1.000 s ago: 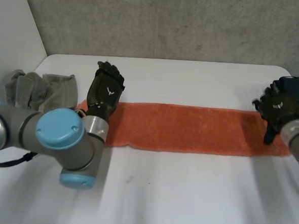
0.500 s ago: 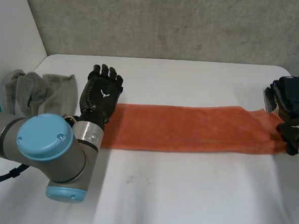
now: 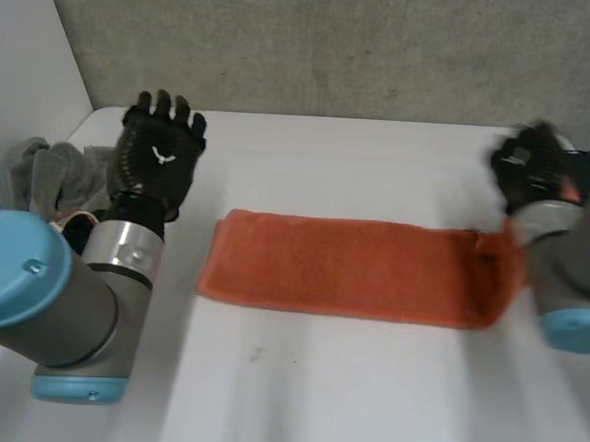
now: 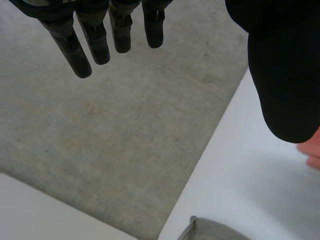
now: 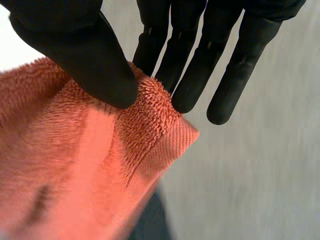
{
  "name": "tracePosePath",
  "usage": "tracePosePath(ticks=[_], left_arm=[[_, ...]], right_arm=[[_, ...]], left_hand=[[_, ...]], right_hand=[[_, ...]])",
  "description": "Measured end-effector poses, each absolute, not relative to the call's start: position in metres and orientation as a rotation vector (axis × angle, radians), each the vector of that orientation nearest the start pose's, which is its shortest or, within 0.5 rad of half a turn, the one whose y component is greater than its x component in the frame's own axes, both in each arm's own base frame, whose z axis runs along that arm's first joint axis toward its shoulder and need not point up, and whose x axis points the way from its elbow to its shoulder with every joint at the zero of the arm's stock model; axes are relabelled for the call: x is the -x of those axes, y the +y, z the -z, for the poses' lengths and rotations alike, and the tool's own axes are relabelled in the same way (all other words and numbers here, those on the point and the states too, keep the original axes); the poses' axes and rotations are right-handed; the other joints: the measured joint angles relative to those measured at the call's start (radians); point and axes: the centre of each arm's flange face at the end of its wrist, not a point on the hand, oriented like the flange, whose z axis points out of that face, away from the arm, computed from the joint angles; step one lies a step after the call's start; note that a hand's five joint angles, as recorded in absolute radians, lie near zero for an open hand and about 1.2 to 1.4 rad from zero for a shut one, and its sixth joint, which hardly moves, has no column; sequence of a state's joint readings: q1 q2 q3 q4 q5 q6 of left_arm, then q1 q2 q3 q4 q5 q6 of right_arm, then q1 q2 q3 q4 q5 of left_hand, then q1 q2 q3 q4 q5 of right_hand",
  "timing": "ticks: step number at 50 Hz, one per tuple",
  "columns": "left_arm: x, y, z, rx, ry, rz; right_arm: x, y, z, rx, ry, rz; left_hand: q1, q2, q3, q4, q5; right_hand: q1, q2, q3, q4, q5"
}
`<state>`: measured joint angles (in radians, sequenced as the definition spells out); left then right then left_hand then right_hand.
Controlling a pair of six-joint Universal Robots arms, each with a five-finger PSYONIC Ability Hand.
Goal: Fold the laundry.
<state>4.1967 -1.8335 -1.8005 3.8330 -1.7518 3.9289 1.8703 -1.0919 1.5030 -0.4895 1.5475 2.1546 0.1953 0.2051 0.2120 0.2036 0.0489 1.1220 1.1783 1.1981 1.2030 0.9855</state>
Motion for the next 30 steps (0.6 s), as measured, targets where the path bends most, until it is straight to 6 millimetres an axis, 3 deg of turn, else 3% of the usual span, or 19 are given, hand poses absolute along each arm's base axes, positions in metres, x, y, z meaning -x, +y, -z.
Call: tracePosePath(ticks=[4,7,12,16,21,22,24,30], left_arm=[[0.266,-0.256,-0.229,-0.876,1.575,2.180],[0.260,-0.256,-0.233,-0.841,1.609,2.192],[0.255,-0.255,-0.233,-0.820,1.672,2.189],[0.255,-0.254,-0.229,-0.822,1.707,2.178],[0.256,-0.255,-0.226,-0.833,1.722,2.172],[0.257,-0.255,-0.225,-0.839,1.724,2.171],[0.259,-0.256,-0.223,-0.848,1.727,2.169],[0.273,-0.255,-0.219,-0.893,1.727,2.189]], right_arm=[[-0.315,-0.311,-0.201,1.627,1.561,2.603],[-0.365,-0.272,-0.183,1.718,1.225,2.498],[-0.412,-0.225,-0.146,1.808,0.927,2.303],[-0.428,-0.209,-0.122,1.838,0.872,2.212],[-0.430,-0.206,-0.112,1.846,0.887,2.175],[-0.429,-0.206,-0.115,1.840,0.901,2.176],[-0.424,-0.209,-0.122,1.817,0.938,2.184],[-0.393,-0.232,-0.154,1.616,1.225,2.190]], left_hand=[[0.000,0.000,0.000,0.000,0.000],[0.000,0.000,0.000,0.000,0.000],[0.000,0.000,0.000,0.000,0.000],[0.000,0.000,0.000,0.000,0.000],[0.000,0.000,0.000,0.000,0.000],[0.000,0.000,0.000,0.000,0.000],[0.000,0.000,0.000,0.000,0.000],[0.000,0.000,0.000,0.000,0.000]], right_hand=[[0.000,0.000,0.001,0.001,0.000],[0.000,0.000,0.001,0.001,0.000],[0.000,0.000,0.001,0.001,0.000],[-0.005,-0.002,0.000,0.000,-0.002],[-0.651,-0.673,-0.670,-0.669,-0.674],[-0.811,-0.864,-0.866,-0.868,-0.855],[-0.884,-0.953,-0.966,-0.965,-0.931],[-0.885,-0.959,-0.982,-0.980,-0.934]])
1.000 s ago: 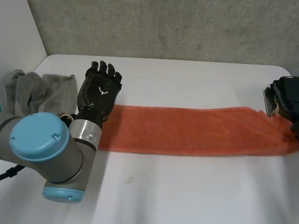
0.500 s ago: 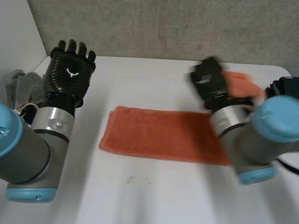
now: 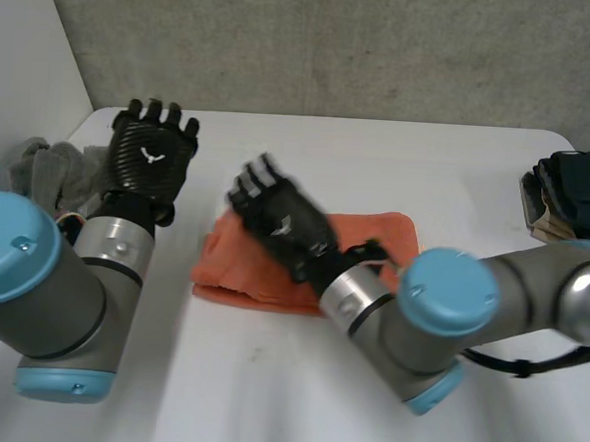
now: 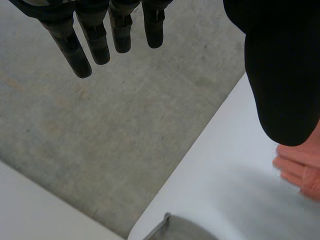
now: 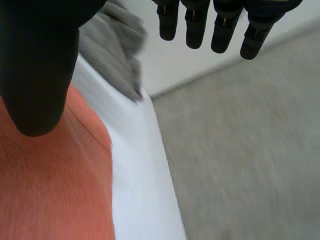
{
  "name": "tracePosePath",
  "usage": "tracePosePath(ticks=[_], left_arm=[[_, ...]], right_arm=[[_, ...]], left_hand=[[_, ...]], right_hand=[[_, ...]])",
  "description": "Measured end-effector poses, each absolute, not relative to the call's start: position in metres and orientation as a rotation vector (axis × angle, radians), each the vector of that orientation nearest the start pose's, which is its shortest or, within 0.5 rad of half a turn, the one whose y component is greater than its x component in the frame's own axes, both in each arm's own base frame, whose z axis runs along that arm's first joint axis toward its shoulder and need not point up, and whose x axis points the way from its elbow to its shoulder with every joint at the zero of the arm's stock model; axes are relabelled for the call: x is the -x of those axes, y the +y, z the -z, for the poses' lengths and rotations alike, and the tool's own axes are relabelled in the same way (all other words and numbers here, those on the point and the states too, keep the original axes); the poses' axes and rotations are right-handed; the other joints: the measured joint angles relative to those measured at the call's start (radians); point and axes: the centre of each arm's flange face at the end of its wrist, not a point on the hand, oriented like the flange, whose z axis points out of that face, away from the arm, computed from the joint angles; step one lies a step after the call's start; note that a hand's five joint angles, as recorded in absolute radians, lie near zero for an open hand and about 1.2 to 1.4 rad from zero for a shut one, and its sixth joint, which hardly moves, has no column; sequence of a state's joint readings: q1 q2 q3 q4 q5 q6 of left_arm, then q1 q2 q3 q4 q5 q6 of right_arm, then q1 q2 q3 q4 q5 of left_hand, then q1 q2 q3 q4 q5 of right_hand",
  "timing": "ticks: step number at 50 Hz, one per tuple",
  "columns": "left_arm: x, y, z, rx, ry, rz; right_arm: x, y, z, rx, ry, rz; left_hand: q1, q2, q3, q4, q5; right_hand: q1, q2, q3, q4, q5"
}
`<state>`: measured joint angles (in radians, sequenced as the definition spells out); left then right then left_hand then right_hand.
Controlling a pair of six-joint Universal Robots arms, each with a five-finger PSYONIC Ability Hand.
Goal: Fold the laundry.
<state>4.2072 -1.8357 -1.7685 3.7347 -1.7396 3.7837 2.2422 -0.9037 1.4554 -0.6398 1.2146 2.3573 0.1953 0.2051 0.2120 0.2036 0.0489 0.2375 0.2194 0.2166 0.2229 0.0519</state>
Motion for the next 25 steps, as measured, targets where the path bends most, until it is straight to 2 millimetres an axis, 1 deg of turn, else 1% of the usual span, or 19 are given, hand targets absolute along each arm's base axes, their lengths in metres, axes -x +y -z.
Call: tracePosePath(ticks=[1,3,5,6,9,11,14,16,17,18,19,20,21,22,25], left_arm=[[0.278,-0.254,-0.218,-0.914,1.726,2.200],[0.287,-0.251,-0.215,-0.957,1.728,2.219],[0.296,-0.246,-0.212,-1.009,1.731,2.241],[0.299,-0.245,-0.211,-1.024,1.733,2.247],[0.311,-0.238,-0.206,-1.097,1.748,2.268],[0.317,-0.235,-0.201,-1.137,1.767,2.268],[0.324,-0.234,-0.191,-1.180,1.803,2.247],[0.327,-0.234,-0.185,-1.201,1.825,2.227],[0.328,-0.234,-0.181,-1.215,1.842,2.210],[0.329,-0.234,-0.179,-1.222,1.850,2.201],[0.330,-0.234,-0.177,-1.230,1.860,2.189],[0.330,-0.234,-0.175,-1.235,1.868,2.179],[0.330,-0.234,-0.173,-1.241,1.877,2.168],[0.330,-0.234,-0.172,-1.244,1.884,2.159],[0.329,-0.233,-0.170,-1.249,1.896,2.144]], right_arm=[[-0.382,-0.238,-0.163,1.540,1.321,2.178],[-0.365,-0.247,-0.174,1.418,1.474,2.141],[-0.347,-0.256,-0.180,1.311,1.632,2.080],[-0.342,-0.258,-0.181,1.285,1.675,2.059],[-0.317,-0.267,-0.177,1.186,1.886,1.932],[-0.303,-0.270,-0.170,1.160,2.002,1.842],[-0.292,-0.273,-0.158,1.157,2.106,1.752],[-0.284,-0.276,-0.149,1.165,2.167,1.700],[-0.280,-0.277,-0.143,1.172,2.201,1.671],[-0.278,-0.278,-0.141,1.175,2.214,1.662],[-0.275,-0.280,-0.138,1.178,2.231,1.654],[-0.274,-0.281,-0.137,1.178,2.241,1.651],[-0.271,-0.283,-0.134,1.177,2.260,1.648],[-0.268,-0.286,-0.133,1.174,2.276,1.651],[-0.259,-0.291,-0.132,1.158,2.336,1.675]], left_hand=[[0.000,0.000,0.000,0.000,0.000],[0.000,0.000,0.000,0.000,0.000],[0.000,0.000,0.000,0.000,0.000],[0.000,0.000,0.000,0.000,0.000],[0.000,0.000,0.000,0.000,0.000],[0.000,0.000,0.000,0.000,0.000],[0.000,0.000,0.000,0.000,0.000],[0.000,0.000,0.000,0.000,0.000],[0.000,0.000,0.000,0.000,0.000],[0.000,0.000,0.000,0.000,0.000],[0.000,0.000,0.000,0.000,0.000],[0.000,0.000,0.000,0.000,0.000],[0.000,0.000,0.000,0.000,0.000],[0.000,0.000,0.000,0.000,0.000],[0.000,0.000,0.000,0.000,0.000]], right_hand=[[0.000,0.000,0.000,0.000,0.000],[0.000,0.000,0.000,0.000,0.000],[0.000,0.000,0.000,0.000,0.000],[0.000,0.000,0.000,0.000,0.000],[0.000,0.000,0.000,0.000,0.000],[0.000,0.000,0.000,0.000,0.000],[0.013,0.017,0.022,0.017,0.019],[0.160,0.180,0.171,0.163,0.167],[0.335,0.352,0.353,0.345,0.347],[0.398,0.414,0.412,0.403,0.404],[0.573,0.590,0.564,0.554,0.550],[0.678,0.676,0.666,0.657,0.649],[0.845,0.863,0.851,0.843,0.829],[0.877,0.938,0.928,0.922,0.900],[0.877,0.960,0.976,0.973,0.920]])
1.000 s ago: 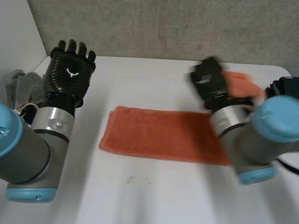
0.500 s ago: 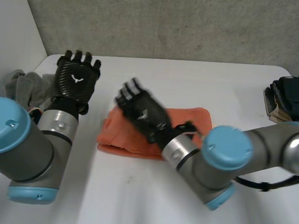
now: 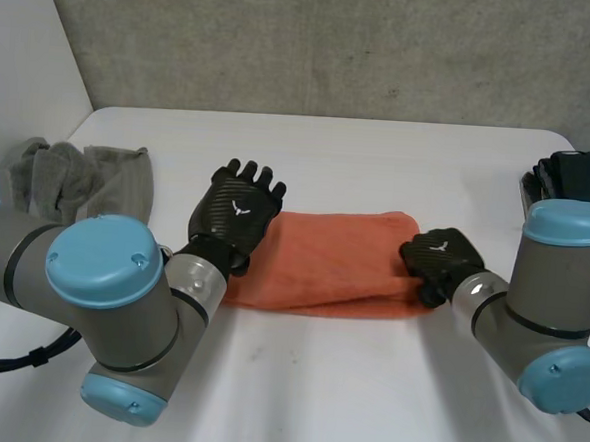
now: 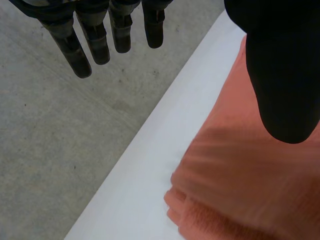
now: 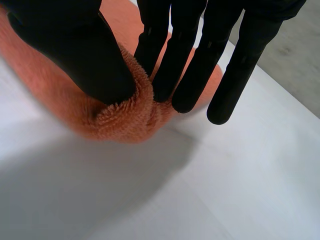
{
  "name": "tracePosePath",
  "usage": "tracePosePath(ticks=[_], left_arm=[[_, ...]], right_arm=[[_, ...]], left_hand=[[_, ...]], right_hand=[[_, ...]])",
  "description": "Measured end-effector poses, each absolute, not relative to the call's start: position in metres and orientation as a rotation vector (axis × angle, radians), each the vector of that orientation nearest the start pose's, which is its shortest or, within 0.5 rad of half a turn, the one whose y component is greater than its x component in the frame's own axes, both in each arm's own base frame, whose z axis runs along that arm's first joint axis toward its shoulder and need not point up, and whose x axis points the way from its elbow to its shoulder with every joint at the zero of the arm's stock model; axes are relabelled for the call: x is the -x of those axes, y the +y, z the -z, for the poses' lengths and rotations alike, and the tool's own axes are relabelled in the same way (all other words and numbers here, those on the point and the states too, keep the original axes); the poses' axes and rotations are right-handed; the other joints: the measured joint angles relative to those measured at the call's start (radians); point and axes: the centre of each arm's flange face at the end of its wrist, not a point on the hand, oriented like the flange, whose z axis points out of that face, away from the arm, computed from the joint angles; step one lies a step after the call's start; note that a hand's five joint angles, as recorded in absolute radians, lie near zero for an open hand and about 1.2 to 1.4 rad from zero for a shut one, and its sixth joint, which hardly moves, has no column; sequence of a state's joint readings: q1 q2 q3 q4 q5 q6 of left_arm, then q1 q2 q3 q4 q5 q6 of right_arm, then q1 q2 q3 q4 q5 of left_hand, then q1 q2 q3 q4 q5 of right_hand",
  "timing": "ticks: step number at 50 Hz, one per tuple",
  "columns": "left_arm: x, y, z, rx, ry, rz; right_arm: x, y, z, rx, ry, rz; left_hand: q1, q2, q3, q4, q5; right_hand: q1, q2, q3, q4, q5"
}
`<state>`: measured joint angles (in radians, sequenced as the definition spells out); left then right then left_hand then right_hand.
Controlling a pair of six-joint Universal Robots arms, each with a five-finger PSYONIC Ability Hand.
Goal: Fold the laundry.
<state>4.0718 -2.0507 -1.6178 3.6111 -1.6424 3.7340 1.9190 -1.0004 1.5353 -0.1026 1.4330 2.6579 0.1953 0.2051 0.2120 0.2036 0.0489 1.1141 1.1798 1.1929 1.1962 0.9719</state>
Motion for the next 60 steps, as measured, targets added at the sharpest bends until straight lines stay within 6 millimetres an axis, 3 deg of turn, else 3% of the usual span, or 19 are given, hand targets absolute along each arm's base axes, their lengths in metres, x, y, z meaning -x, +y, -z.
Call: tracePosePath(ticks=[6,12,17,20,24,27,30,33,36,37,40,43,48,55,60], left_arm=[[0.326,-0.231,-0.177,-1.240,1.890,2.151],[0.322,-0.226,-0.190,-1.223,1.873,2.174],[0.318,-0.224,-0.196,-1.209,1.869,2.181],[0.315,-0.225,-0.200,-1.177,1.872,2.181],[0.308,-0.230,-0.205,-1.100,1.886,2.175],[0.303,-0.234,-0.207,-1.042,1.897,2.171],[0.300,-0.236,-0.210,-0.997,1.910,2.174],[0.300,-0.238,-0.212,-0.964,1.923,2.190],[0.300,-0.238,-0.213,-0.958,1.926,2.196],[0.302,-0.240,-0.217,-0.930,1.938,2.230],[0.307,-0.241,-0.222,-0.909,1.950,2.274],[0.317,-0.240,-0.225,-0.901,1.975,2.327],[0.344,-0.231,-0.218,-0.971,2.056,2.394],[0.378,-0.218,-0.188,-1.171,2.247,2.324],[0.387,-0.219,-0.161,-1.233,2.384,2.150]], right_arm=[[-0.243,-0.296,-0.145,1.228,2.432,1.809],[-0.244,-0.296,-0.169,1.509,2.362,2.043],[-0.290,-0.277,-0.182,1.698,1.982,2.266],[-0.333,-0.248,-0.181,1.772,1.624,2.329],[-0.368,-0.211,-0.164,1.852,1.300,2.246],[-0.380,-0.190,-0.145,1.910,1.174,2.127],[-0.382,-0.179,-0.132,1.944,1.130,2.025],[-0.380,-0.179,-0.130,1.934,1.151,1.976],[-0.378,-0.181,-0.132,1.920,1.168,1.973],[-0.367,-0.199,-0.149,1.773,1.310,1.983],[-0.356,-0.216,-0.167,1.572,1.455,1.983],[-0.339,-0.236,-0.188,1.244,1.649,1.919],[-0.310,-0.265,-0.205,0.875,1.880,1.775],[-0.289,-0.289,-0.197,0.728,2.072,1.672],[-0.289,-0.296,-0.183,0.740,2.142,1.637]], left_hand=[[0.000,0.000,0.000,0.000,0.000],[0.000,0.000,0.000,0.000,0.000],[0.000,0.000,0.000,0.000,0.000],[0.000,0.000,0.000,0.000,0.000],[0.000,0.000,0.000,0.000,0.000],[0.000,0.000,0.000,0.000,0.000],[0.000,0.000,0.000,0.000,0.000],[0.000,0.000,0.000,0.000,0.000],[0.000,0.000,0.000,0.000,0.000],[0.000,0.000,0.000,0.000,0.000],[0.000,0.000,0.000,0.000,0.000],[0.000,0.000,0.000,0.000,0.000],[0.000,0.000,0.000,0.000,0.000],[0.001,0.000,0.000,0.000,0.000],[0.003,0.009,0.003,0.006,0.004]], right_hand=[[0.000,0.000,0.002,0.005,0.000],[0.000,0.000,0.002,0.005,0.000],[0.000,0.000,0.004,0.006,0.011],[0.000,0.000,0.004,0.006,0.011],[0.000,0.000,0.004,0.006,0.013],[-0.007,-0.028,-0.029,-0.023,-0.003],[-0.462,-0.500,-0.489,-0.489,-0.473],[-0.829,-0.897,-0.893,-0.894,-0.867],[-0.869,-0.939,-0.942,-0.941,-0.905],[-0.877,-0.961,-0.976,-0.976,-0.920],[-0.877,-0.961,-0.976,-0.976,-0.920],[-0.877,-0.961,-0.976,-0.976,-0.920],[-0.877,-0.961,-0.976,-0.976,-0.920],[-0.877,-0.961,-0.976,-0.976,-0.920],[-0.877,-0.961,-0.977,-0.976,-0.920]])
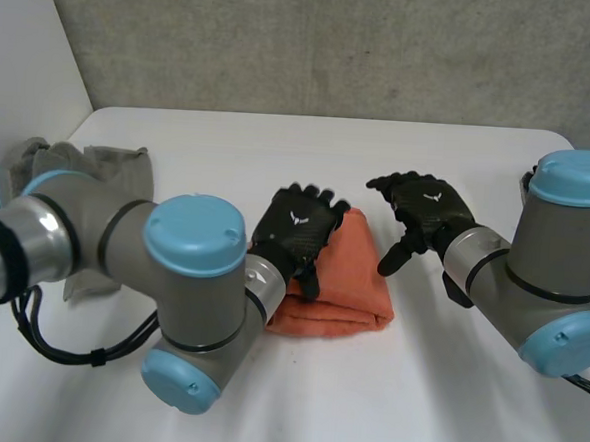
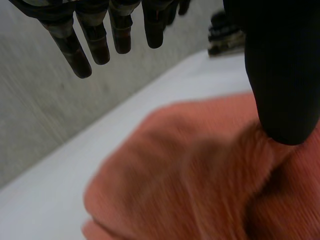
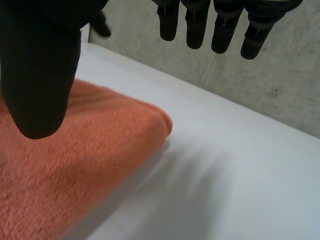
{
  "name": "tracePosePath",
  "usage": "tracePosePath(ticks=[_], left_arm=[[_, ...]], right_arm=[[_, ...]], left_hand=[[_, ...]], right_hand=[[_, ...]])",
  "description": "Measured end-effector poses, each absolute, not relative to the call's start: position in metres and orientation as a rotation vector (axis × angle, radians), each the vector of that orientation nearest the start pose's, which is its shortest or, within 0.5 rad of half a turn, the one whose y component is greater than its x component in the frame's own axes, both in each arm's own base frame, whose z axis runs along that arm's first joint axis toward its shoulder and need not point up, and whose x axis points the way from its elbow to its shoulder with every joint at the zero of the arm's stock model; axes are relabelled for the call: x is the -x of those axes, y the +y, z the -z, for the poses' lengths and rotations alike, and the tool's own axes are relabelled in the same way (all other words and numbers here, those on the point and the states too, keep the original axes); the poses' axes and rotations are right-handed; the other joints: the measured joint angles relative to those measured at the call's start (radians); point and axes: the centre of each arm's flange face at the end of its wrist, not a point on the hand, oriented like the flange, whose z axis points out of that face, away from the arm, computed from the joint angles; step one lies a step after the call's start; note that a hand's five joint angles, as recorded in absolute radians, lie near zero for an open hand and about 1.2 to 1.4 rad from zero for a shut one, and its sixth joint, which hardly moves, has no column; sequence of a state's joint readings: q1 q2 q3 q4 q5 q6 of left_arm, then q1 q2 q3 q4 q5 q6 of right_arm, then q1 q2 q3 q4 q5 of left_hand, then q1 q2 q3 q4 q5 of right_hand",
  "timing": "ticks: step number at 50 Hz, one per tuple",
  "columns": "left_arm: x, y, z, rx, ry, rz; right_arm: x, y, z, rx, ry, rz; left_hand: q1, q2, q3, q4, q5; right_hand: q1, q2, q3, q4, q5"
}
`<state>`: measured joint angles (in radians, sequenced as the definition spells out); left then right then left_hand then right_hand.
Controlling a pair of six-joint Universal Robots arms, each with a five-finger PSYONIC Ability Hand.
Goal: Fold the laundry.
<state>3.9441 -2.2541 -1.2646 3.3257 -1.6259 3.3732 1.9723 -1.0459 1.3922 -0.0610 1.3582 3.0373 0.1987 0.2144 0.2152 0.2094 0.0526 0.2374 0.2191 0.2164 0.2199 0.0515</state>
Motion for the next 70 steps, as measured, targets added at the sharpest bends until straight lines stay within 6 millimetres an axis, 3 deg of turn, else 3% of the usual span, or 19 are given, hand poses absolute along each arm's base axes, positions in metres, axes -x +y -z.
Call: tracePosePath(ticks=[9,16,22,27,33,37,41,45,51,58,60,65,70], left_arm=[[0.362,-0.230,-0.142,-1.105,2.358,1.854],[0.352,-0.228,-0.135,-1.150,2.258,1.745],[0.354,-0.221,-0.133,-1.200,2.235,1.734],[0.357,-0.217,-0.151,-1.193,2.221,1.800],[0.354,-0.211,-0.204,-1.151,2.167,1.981],[0.351,-0.201,-0.235,-1.188,2.130,2.108],[0.349,-0.192,-0.252,-1.281,2.121,2.203],[0.347,-0.189,-0.257,-1.377,2.162,2.259],[0.346,-0.192,-0.256,-1.416,2.276,2.296],[0.344,-0.198,-0.254,-1.375,2.351,2.302],[0.344,-0.199,-0.253,-1.364,2.358,2.299],[0.341,-0.203,-0.251,-1.345,2.362,2.290],[0.341,-0.204,-0.251,-1.339,2.361,2.288]], right_arm=[[-0.303,-0.294,-0.150,0.861,2.158,1.477],[-0.317,-0.290,-0.127,1.008,2.176,1.422],[-0.317,-0.290,-0.129,1.090,2.199,1.492],[-0.314,-0.285,-0.156,1.124,2.164,1.600],[-0.306,-0.267,-0.188,1.113,2.072,1.745],[-0.306,-0.247,-0.188,1.125,2.028,1.765],[-0.312,-0.221,-0.174,1.165,1.990,1.728],[-0.317,-0.203,-0.156,1.196,1.951,1.709],[-0.328,-0.194,-0.128,1.224,1.904,1.717],[-0.338,-0.204,-0.106,1.233,1.894,1.774],[-0.340,-0.208,-0.101,1.246,1.893,1.796],[-0.344,-0.218,-0.098,1.269,1.865,1.862],[-0.348,-0.224,-0.101,1.269,1.832,1.909]], left_hand=[[0.000,0.014,0.006,0.014,0.000],[0.000,0.014,0.006,0.014,0.000],[0.000,0.014,0.006,0.014,0.000],[0.000,0.012,0.006,0.014,0.000],[0.000,0.012,0.004,0.012,-0.003],[0.000,0.012,0.004,0.012,-0.003],[0.000,0.012,0.004,0.012,-0.003],[0.000,0.012,0.004,0.012,-0.003],[0.000,0.012,0.006,0.014,-0.003],[0.000,0.012,0.006,0.014,-0.003],[0.000,0.012,0.006,0.014,-0.003],[0.000,0.012,0.006,0.014,-0.003],[0.000,0.012,0.006,0.014,-0.003]], right_hand=[[0.000,0.000,0.000,0.000,0.000],[0.000,0.000,0.000,0.000,0.000],[0.000,0.000,0.000,0.000,0.000],[0.000,0.000,0.000,0.000,0.000],[0.000,0.000,0.000,0.000,0.000],[0.000,0.000,0.000,0.000,0.000],[0.000,0.000,0.000,0.000,0.000],[0.000,0.000,0.000,0.000,0.000],[0.000,0.000,0.000,0.000,0.000],[0.004,0.005,0.015,0.010,0.011],[0.099,0.107,0.116,0.109,0.113],[0.338,0.347,0.351,0.347,0.304],[0.376,0.387,0.394,0.387,0.352]])
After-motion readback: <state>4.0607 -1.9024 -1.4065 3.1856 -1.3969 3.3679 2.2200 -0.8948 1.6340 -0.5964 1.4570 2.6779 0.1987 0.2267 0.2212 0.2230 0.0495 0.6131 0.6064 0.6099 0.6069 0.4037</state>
